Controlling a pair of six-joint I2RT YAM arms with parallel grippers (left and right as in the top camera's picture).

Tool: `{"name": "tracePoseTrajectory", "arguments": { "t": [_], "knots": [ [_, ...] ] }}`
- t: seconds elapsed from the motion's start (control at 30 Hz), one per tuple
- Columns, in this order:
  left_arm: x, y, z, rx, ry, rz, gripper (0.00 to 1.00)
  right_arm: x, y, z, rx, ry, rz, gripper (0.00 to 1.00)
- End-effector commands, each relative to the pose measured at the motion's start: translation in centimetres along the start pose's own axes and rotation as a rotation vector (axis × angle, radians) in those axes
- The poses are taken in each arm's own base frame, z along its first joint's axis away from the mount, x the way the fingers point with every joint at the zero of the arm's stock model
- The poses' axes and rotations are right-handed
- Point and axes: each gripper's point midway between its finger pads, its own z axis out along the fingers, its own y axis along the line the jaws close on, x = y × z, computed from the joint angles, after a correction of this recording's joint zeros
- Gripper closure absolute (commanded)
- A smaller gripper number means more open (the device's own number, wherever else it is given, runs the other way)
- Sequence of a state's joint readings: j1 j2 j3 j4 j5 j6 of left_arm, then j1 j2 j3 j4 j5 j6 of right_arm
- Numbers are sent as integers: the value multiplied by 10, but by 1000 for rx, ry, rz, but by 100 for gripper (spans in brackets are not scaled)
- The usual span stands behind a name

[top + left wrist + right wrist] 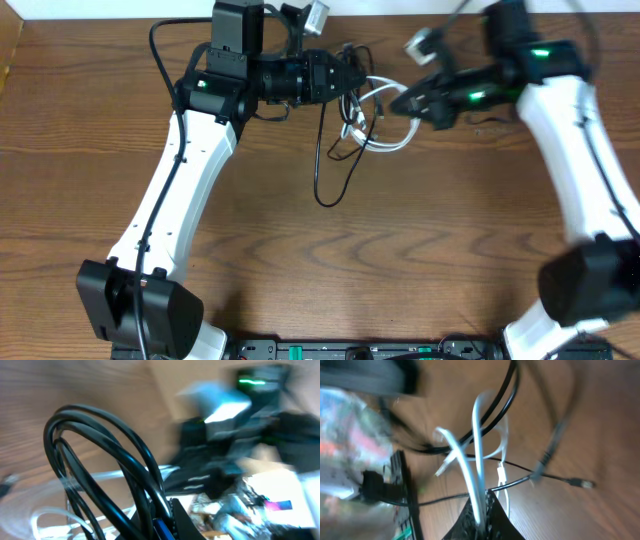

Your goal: Untangle cables

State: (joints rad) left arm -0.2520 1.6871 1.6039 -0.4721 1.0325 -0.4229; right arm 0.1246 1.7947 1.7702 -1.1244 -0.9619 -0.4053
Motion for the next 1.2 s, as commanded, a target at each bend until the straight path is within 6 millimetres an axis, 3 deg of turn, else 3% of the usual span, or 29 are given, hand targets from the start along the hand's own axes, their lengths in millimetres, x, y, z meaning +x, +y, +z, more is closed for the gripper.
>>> {"name": "tracePoseTrajectory", "arguments": {
  "t": [0.0,0.13,0.23,0.33,0.43,0.57,0.73,0.8,1.03,1.17],
  "knots": [
    [-14,35,-9,-197,-85,5,92,-21,18,-70,161,-148,109,99],
    [-10,53,-14,-295,-83,22,92,-21,5,-140,414,-292,274,99],
    [-7,60,-16,-332,-71,40,92,-16,2,-182,508,-395,366,99],
    [-4,70,-20,-389,-70,29,92,-8,-4,-212,561,-470,451,99],
    [-2,72,-20,-400,-64,20,92,0,-9,-225,570,-495,502,99],
    [-2,72,-20,-399,-62,18,92,4,-9,-217,547,-455,489,96],
    [0,60,-16,-323,-44,26,92,7,-7,-193,506,-373,449,64],
    [-1,47,-12,-254,-37,45,92,7,-7,-180,480,-337,440,57],
    [0,-11,-6,66,10,153,89,2,-7,-129,389,-213,382,54],
    [2,-24,-8,136,24,181,89,-1,-14,-101,344,-162,371,54]
  ]
}}
